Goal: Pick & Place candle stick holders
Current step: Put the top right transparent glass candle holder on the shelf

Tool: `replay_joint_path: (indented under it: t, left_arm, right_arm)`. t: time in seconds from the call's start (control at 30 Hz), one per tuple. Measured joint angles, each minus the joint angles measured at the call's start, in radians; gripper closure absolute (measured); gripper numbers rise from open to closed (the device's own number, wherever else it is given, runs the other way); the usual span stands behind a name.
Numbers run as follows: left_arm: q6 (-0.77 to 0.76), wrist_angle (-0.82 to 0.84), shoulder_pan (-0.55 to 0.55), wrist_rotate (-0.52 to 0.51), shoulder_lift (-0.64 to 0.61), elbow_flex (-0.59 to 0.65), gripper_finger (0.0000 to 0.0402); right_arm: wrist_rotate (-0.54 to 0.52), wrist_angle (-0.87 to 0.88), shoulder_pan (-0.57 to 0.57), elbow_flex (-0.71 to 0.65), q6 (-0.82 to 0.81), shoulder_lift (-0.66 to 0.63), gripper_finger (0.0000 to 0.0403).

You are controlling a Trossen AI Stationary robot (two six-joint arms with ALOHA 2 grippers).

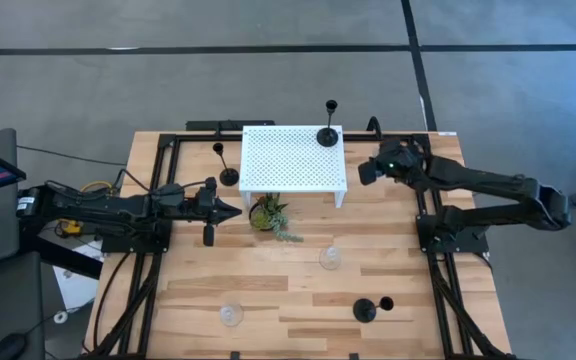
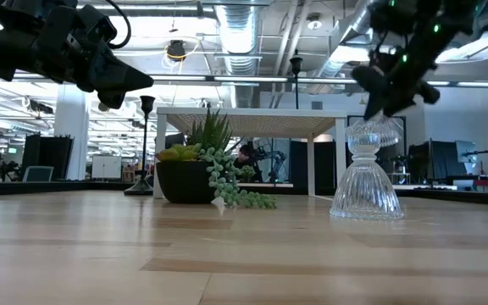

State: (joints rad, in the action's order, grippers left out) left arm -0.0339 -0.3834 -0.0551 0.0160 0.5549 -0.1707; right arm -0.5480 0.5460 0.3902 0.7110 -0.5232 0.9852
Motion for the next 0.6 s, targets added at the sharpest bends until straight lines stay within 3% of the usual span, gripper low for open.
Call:
replay_joint_path:
  t: [0.33,0.6]
  left_arm:
    - [0.000,0.000,0.000,0.000,0.000,0.000,0.0389]
    - [0.000,0.000,0.000,0.000,0.000,0.000,0.0389]
  right_arm:
    - [0.000,0.032,-0.126,0.192,0.050,0.003,0.0283]
    - [0.001,-0.042,-0.212,0.265,0.088,0.106,0.0284]
